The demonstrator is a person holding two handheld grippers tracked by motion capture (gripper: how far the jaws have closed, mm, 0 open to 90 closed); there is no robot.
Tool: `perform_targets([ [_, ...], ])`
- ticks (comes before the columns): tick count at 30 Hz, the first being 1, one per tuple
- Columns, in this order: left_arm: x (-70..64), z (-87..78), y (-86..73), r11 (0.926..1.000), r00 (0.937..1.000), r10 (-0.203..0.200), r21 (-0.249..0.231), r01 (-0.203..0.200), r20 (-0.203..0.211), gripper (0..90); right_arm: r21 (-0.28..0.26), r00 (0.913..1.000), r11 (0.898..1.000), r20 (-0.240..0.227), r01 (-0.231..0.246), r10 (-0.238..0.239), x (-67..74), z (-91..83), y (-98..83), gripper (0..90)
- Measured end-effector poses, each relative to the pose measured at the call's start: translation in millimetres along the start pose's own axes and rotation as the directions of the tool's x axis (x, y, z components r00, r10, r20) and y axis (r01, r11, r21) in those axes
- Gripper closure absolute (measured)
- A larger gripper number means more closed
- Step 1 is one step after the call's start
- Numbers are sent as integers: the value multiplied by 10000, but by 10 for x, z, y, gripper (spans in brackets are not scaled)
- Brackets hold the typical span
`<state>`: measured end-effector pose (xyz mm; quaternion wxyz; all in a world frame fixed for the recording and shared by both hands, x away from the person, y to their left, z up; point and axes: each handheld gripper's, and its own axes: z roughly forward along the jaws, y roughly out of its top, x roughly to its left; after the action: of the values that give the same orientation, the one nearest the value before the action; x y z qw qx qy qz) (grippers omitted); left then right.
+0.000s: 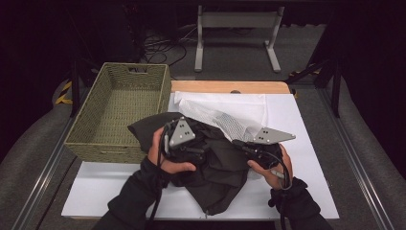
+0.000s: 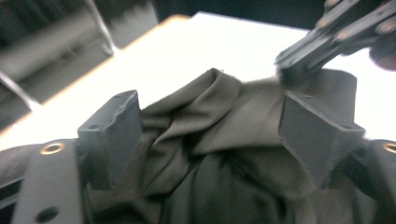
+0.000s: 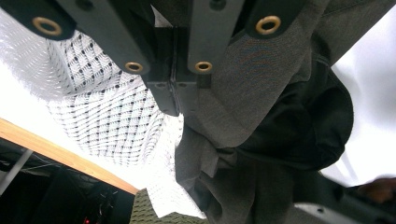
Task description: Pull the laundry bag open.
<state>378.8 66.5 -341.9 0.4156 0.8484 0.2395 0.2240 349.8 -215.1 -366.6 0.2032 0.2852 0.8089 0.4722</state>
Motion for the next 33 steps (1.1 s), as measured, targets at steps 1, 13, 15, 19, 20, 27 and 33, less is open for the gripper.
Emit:
perform_targets([
  [1, 41, 7, -1, 9994, 9991, 262, 243, -254, -326, 147, 25, 10000, 10000, 4, 38, -38, 9, -3, 3, 899],
  [13, 649, -137, -544, 9761, 9884, -1384, 1776, 1255, 624, 516, 225, 9998, 9997, -171, 70, -67, 16, 0, -35, 898],
  [15, 606, -192, -566, 9861, 9867, -1257, 1217, 1129, 1033, 817, 239, 9999, 9997, -146, 73, -69, 24, 0, -28, 898],
  [19, 429, -309, -491, 9967, 9607, -801, 375, 727, 2658, 892, 71, 10000, 10000, -68, -22, 23, 22, -1, -15, 898],
  [20, 315, -309, -461, 9990, 9536, -387, 341, 298, 2987, 892, -24, 10000, 10000, -47, -30, 30, 20, -5, -10, 898],
  [27, -247, -62, -455, 9949, 8903, 664, 384, -936, 4505, 893, -1007, 9981, 9935, -361, -538, 504, 19, -133, 97, 898],
  [33, -529, 267, -501, 9877, 8906, 850, 801, -1344, 4467, 892, -1585, 9957, 9847, -693, -724, 620, 57, -247, 189, 898],
])
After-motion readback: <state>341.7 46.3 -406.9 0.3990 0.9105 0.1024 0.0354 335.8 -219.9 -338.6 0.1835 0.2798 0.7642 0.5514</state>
